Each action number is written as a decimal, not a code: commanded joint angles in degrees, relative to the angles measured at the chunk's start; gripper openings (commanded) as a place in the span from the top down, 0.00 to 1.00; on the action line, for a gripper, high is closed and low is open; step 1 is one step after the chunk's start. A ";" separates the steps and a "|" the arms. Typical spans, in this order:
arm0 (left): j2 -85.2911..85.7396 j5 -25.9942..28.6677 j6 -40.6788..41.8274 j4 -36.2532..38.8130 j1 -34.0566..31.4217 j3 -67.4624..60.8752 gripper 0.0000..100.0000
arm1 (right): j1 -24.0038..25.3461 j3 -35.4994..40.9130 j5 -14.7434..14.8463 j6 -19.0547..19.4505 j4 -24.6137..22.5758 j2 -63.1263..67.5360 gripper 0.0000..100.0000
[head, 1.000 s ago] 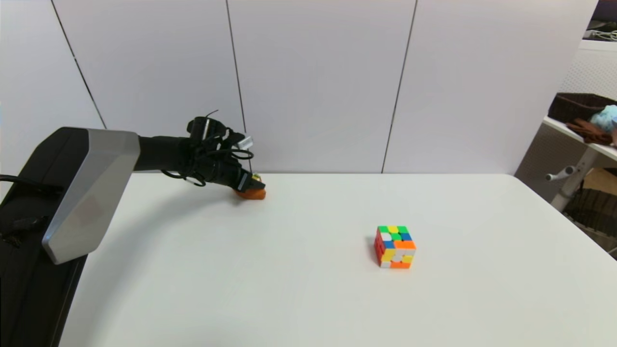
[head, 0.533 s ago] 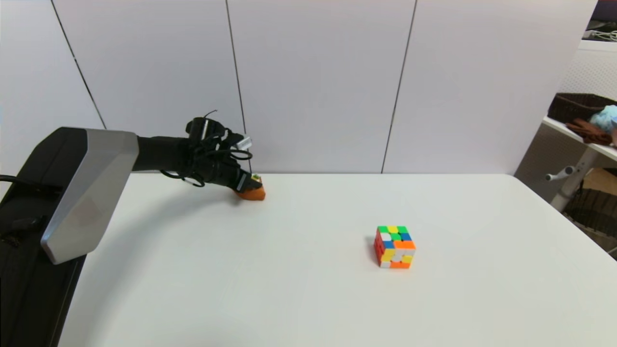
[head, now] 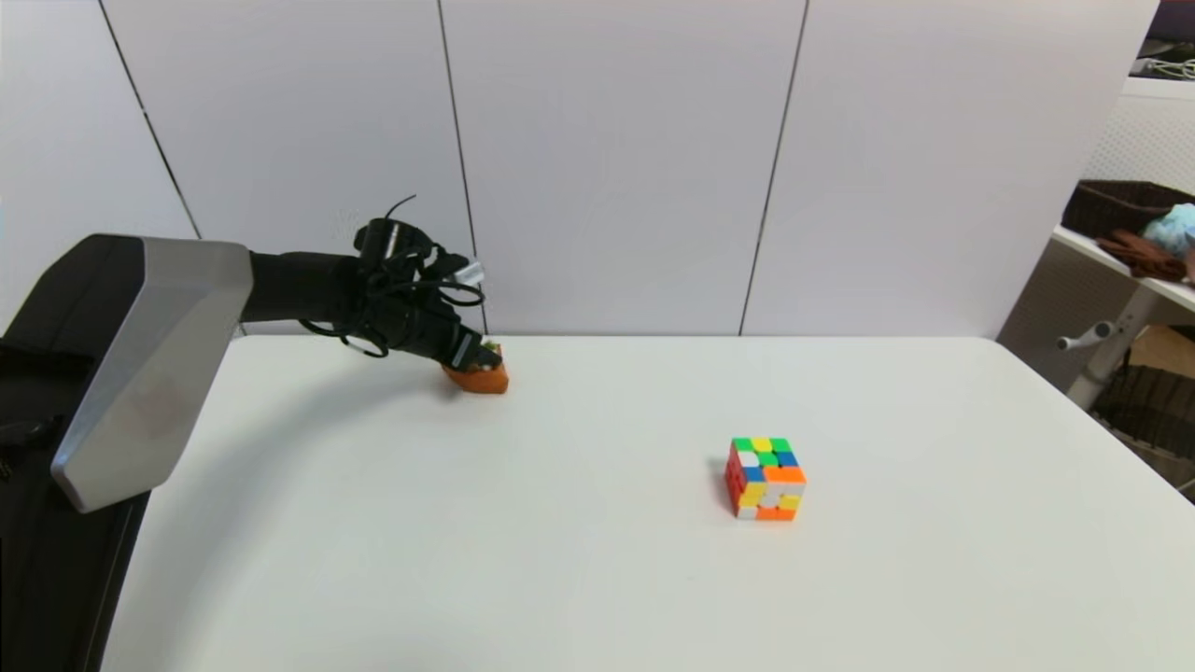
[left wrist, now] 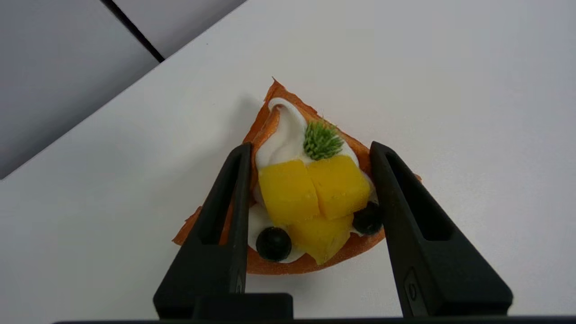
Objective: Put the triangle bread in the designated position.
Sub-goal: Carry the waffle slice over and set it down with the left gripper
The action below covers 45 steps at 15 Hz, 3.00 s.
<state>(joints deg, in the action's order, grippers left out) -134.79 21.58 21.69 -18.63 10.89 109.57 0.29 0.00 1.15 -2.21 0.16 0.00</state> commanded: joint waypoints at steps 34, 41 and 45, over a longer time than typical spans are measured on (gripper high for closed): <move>4.98 -27.99 -18.96 -0.09 6.60 -0.41 0.00 | -0.03 0.00 0.00 -0.08 0.02 0.00 0.00; 8.49 -28.70 -18.87 -9.67 7.04 -0.41 0.00 | 0.06 0.00 0.00 0.01 0.02 0.09 0.00; 8.93 -28.70 -19.14 -10.20 7.13 -0.50 0.00 | 0.06 0.00 0.00 -0.08 0.02 0.09 0.00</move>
<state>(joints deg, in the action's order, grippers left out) -126.25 -7.11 2.67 -28.53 17.99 109.07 0.29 0.00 1.12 -2.21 0.16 0.00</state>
